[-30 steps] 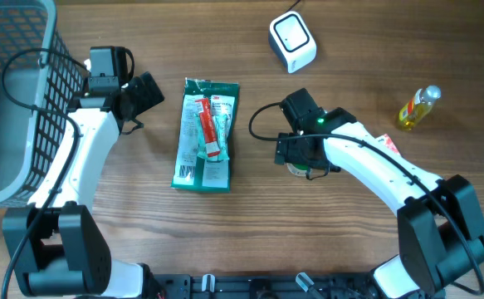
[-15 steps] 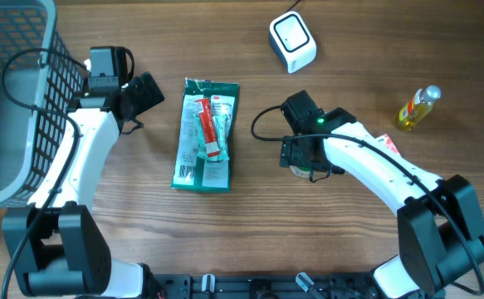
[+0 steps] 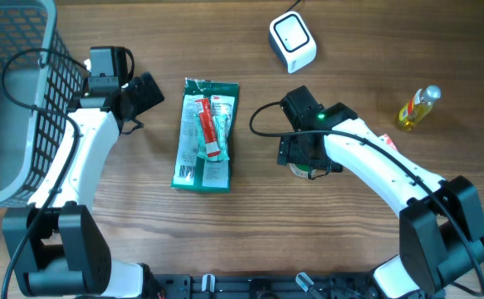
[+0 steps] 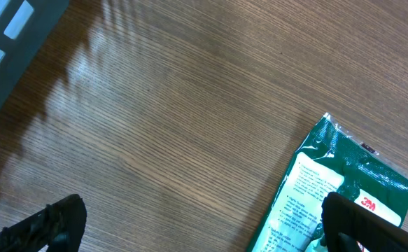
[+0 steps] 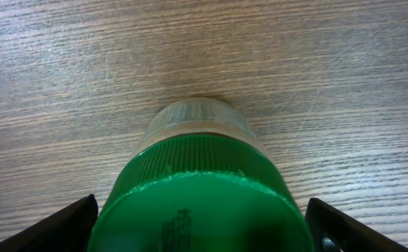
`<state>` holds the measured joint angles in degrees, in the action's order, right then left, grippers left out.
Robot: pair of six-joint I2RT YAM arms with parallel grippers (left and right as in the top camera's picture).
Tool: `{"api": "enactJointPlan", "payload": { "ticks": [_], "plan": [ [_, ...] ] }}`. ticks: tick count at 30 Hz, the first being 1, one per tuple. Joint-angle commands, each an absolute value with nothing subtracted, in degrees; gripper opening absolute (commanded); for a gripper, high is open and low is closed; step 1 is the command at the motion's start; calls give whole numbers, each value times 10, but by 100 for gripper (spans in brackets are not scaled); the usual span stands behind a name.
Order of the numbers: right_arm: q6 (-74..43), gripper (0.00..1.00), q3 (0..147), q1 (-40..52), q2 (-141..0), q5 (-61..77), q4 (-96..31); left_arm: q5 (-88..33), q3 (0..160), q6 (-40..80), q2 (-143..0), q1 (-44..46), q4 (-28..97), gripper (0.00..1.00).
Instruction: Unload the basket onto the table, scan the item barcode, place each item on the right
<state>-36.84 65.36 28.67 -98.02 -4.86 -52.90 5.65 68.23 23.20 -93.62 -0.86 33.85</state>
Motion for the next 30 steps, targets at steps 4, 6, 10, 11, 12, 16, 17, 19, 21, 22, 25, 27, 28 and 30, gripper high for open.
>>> {"api": "enactJointPlan", "payload": {
  "ticks": [4,6,10,11,12,16,17,19,21,22,25,27,28,30],
  "plan": [
    [-378,92,659,286,-981,-66,-518,54,690,229,-929,-10,338,100],
    [-379,92,651,286,-981,-66,-508,54,690,229,-929,-10,338,100],
    [-379,92,641,286,-981,-66,-500,54,690,229,-929,-10,338,100],
    [-379,91,641,286,-981,-66,-500,54,690,229,-929,-10,338,100],
    [-379,91,641,286,-981,-66,-499,54,690,229,-929,-10,338,100],
    [-387,88,641,286,-996,-66,-495,54,690,229,-929,-10,338,100],
    [-391,88,641,286,-1006,-66,-495,54,690,229,-929,-10,338,100],
    [-390,87,641,286,-1019,-66,-490,54,690,229,-929,-10,338,100],
    [-390,85,641,286,-1028,-66,-488,54,690,229,-929,-10,338,100],
    [-390,84,641,286,-1030,-66,-488,54,690,229,-929,-10,338,100],
    [-391,80,641,286,-1030,-66,-487,54,690,229,-929,-10,338,100],
    [-392,80,641,286,-1033,-64,-487,54,690,229,-929,-10,338,100],
    [-392,80,641,286,-1037,-64,-486,54,690,229,-929,-10,338,100],
    [-392,80,641,286,-1042,-64,-486,54,690,229,-929,-10,338,100]
  ]
}}
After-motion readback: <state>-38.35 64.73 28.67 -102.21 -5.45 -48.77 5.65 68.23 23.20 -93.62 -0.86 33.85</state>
